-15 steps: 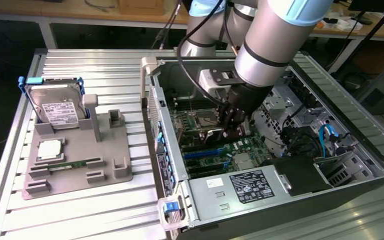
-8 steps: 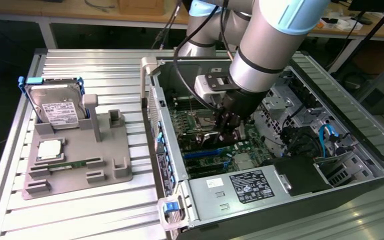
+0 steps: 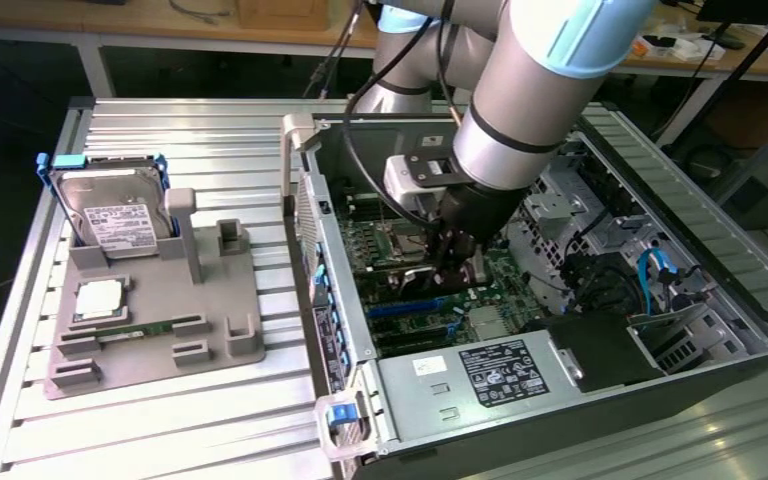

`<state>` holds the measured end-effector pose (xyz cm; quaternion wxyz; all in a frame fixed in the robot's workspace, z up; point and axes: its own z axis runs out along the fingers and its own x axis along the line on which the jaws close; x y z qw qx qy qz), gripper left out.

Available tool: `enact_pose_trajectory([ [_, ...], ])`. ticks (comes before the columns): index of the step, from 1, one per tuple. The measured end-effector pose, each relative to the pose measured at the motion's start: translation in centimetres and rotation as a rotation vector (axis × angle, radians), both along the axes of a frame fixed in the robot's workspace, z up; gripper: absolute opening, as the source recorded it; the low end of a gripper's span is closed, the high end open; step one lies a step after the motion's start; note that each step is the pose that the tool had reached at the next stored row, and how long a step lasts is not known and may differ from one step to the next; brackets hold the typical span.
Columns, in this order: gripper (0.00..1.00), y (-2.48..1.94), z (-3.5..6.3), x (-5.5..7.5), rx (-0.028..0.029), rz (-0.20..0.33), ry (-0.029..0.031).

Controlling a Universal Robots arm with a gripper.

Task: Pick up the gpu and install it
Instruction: 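Insert the gpu into the slot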

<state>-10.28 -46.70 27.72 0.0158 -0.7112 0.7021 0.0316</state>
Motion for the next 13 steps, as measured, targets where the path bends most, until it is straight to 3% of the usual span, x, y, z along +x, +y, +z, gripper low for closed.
enact_pose_trajectory([
  [13, 0.27, 0.00, -0.86, -0.34, 0.0075, 0.000, -0.0007],
])
